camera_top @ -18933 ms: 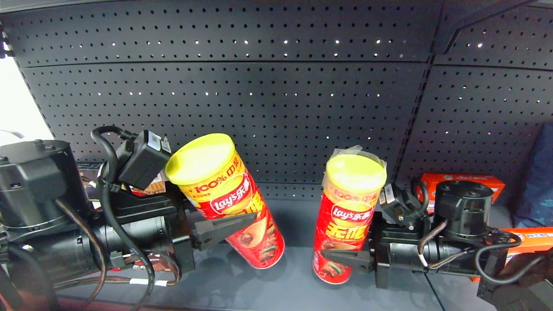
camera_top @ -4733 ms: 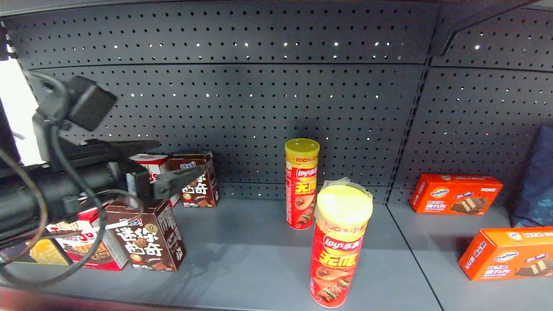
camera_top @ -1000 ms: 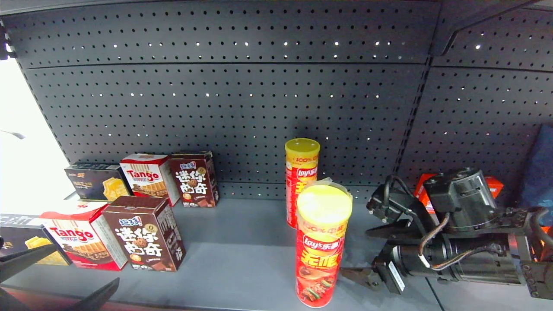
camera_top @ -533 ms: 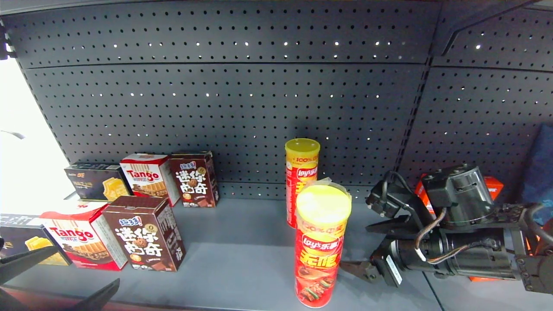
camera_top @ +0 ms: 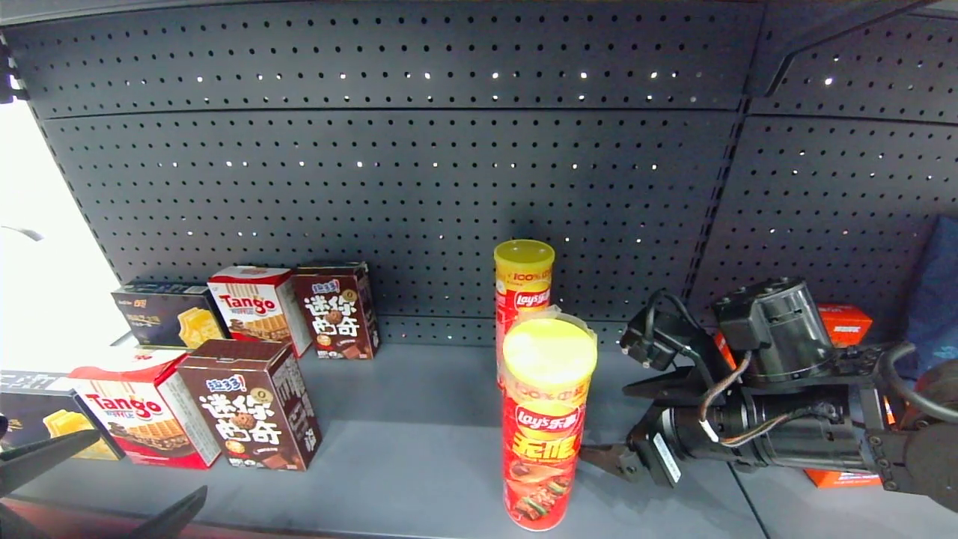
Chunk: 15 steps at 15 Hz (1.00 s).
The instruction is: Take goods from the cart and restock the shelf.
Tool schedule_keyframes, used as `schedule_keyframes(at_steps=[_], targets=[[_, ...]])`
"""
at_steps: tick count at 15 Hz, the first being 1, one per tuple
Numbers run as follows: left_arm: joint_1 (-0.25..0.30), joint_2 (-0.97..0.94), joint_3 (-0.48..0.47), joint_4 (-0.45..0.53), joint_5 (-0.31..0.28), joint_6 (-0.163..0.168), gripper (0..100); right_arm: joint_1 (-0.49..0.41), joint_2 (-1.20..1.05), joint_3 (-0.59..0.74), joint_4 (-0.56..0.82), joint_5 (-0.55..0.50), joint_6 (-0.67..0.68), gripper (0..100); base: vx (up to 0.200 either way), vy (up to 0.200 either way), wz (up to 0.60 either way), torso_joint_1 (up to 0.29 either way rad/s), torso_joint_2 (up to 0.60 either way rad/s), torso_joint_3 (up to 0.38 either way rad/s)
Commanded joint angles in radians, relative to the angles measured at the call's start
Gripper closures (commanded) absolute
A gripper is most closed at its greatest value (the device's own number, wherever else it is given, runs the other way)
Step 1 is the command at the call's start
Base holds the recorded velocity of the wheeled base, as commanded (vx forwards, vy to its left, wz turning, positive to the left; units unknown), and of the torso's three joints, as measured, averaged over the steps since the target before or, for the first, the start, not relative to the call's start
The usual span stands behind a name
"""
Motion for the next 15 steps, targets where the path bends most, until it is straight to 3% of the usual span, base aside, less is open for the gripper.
schedule_keyframes(at_steps=[1, 5, 6, 8, 15], targets=[[0.0, 0.0, 0.001, 0.0, 0.001, 0.0, 0, -0.008, -0.02, 0.001, 0.0, 0.0, 0.0, 0, 0.0, 0.0, 0.0, 0.0, 0.0, 0.0], [0.002, 0.0, 0.001, -0.002, 0.001, -0.001, 0, 0.009, -0.012, 0.001, 0.001, 0.0, 0.0, 0, 0.0, 0.0, 0.0, 0.0, 0.0, 0.0], [0.0, 0.0, 0.001, 0.0, -0.001, -0.024, 0, 0.031, -0.001, -0.001, 0.001, 0.0, 0.0, 0, 0.0, 0.0, 0.0, 0.0, 0.0, 0.0], [0.0, 0.0, 0.001, 0.0, -0.001, -0.03, 0, 0.049, 0.012, -0.004, 0.001, 0.0, 0.0, 0, 0.0, 0.0, 0.0, 0.0, 0.0, 0.0], [0.002, -0.002, 0.007, 0.0, -0.001, -0.032, 0, 0.034, -0.024, 0.025, 0.0, -0.003, 0.001, 0, 0.0, 0.0, 0.0, 0.0, 0.0, 0.0]])
